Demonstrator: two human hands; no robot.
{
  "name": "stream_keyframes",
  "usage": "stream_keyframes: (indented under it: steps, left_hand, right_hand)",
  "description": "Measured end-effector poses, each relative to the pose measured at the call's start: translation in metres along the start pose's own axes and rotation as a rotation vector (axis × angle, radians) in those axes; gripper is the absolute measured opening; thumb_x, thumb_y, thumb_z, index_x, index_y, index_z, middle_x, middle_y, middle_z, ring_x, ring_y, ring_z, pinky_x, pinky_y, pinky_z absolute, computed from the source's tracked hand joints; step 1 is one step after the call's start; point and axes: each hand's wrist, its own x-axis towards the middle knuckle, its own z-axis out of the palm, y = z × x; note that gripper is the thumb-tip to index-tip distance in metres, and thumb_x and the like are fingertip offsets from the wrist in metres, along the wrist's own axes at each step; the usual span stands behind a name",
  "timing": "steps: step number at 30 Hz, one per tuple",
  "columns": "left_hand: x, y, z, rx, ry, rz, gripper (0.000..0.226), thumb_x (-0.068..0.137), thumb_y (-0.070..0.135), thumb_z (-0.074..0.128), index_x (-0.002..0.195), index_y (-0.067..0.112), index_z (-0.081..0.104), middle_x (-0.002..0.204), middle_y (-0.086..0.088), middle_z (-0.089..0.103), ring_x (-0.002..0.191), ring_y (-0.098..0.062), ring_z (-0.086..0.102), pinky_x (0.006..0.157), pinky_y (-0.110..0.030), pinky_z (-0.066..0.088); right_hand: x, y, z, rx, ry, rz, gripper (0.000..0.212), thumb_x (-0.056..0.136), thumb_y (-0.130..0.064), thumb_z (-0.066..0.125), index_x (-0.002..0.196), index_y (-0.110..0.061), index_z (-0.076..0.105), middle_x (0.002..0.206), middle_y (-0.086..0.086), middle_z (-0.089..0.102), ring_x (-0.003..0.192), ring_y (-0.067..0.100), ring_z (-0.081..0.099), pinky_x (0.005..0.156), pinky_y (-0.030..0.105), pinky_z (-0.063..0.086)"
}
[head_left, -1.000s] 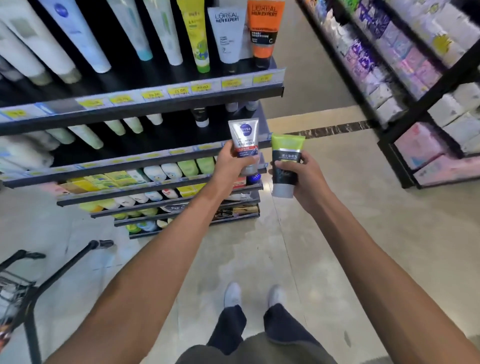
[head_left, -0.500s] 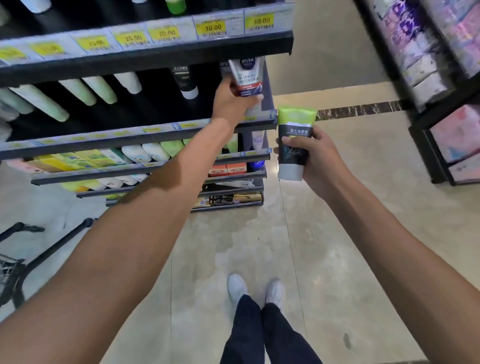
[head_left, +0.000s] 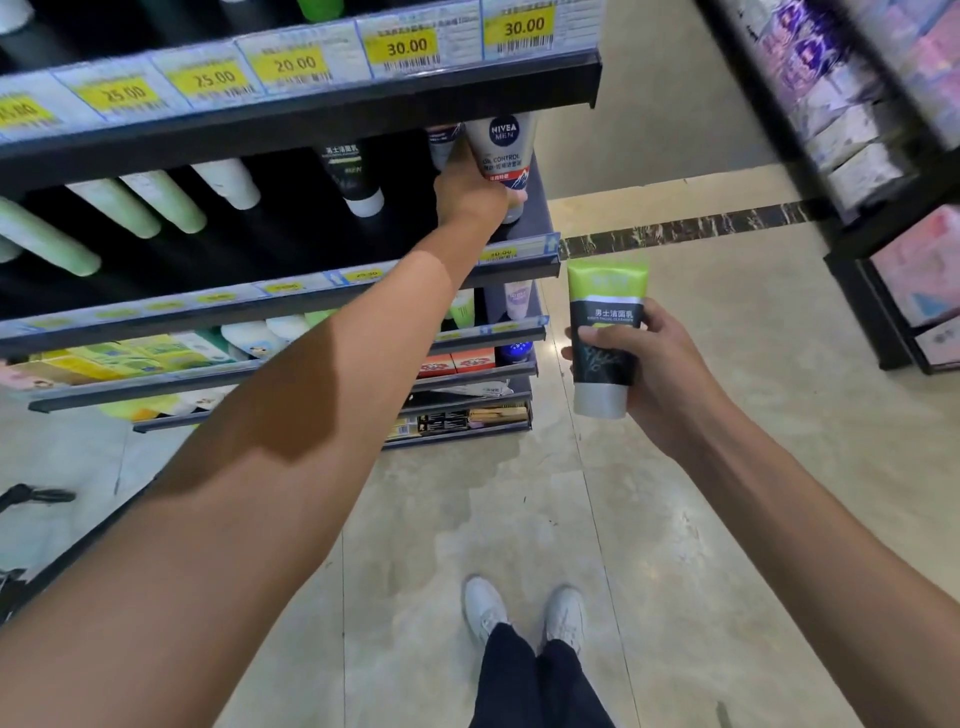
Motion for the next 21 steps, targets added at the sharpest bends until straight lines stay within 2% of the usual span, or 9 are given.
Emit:
stream_keyframes:
  steps: [4, 7, 16, 21]
  left_hand:
    - [0.007, 0.0, 0.005, 0.076, 0.016, 0.016, 0.069, 0.08, 0.033, 0.085, 0.138, 0.019, 0.048, 0.142, 0.001, 0.059, 0.132, -0.019, 0.056, 0.11, -0.03, 0.044]
    - [0.01, -0.003, 0.008, 0.074, 0.023, 0.046, 0.069, 0.08, 0.034, 0.085, 0.137, 0.018, 0.05, 0.141, -0.001, 0.06, 0.131, -0.02, 0.057, 0.111, -0.033, 0.045]
    - [0.014, -0.006, 0.012, 0.124, 0.043, 0.051, 0.066, 0.082, 0.038, 0.084, 0.135, 0.016, 0.051, 0.14, -0.001, 0.061, 0.131, -0.022, 0.057, 0.108, -0.033, 0.048]
    - [-0.008, -0.003, -0.002, 0.082, 0.029, 0.049, 0.058, 0.081, 0.037, 0.083, 0.126, 0.012, 0.057, 0.13, -0.005, 0.068, 0.118, -0.024, 0.066, 0.1, -0.035, 0.053]
  right_hand:
    - [0.003, 0.006, -0.001, -0.002, 0.008, 0.007, 0.044, 0.084, 0.0, 0.074, 0.125, -0.01, 0.061, 0.12, 0.02, 0.071, 0.097, 0.033, 0.072, 0.07, 0.038, 0.061]
    - [0.005, 0.01, 0.0, 0.005, -0.004, 0.007, 0.044, 0.085, 0.001, 0.074, 0.125, -0.01, 0.061, 0.112, 0.017, 0.073, 0.094, 0.032, 0.074, 0.073, 0.04, 0.061]
    - [0.0, 0.016, 0.004, -0.008, -0.021, 0.005, 0.043, 0.085, 0.002, 0.073, 0.124, -0.01, 0.061, 0.104, 0.011, 0.076, 0.089, 0.03, 0.076, 0.07, 0.037, 0.06]
    - [-0.014, 0.015, 0.004, -0.015, -0.063, 0.01, 0.048, 0.085, 0.002, 0.074, 0.129, -0.008, 0.059, 0.109, 0.015, 0.074, 0.089, 0.034, 0.075, 0.072, 0.039, 0.061]
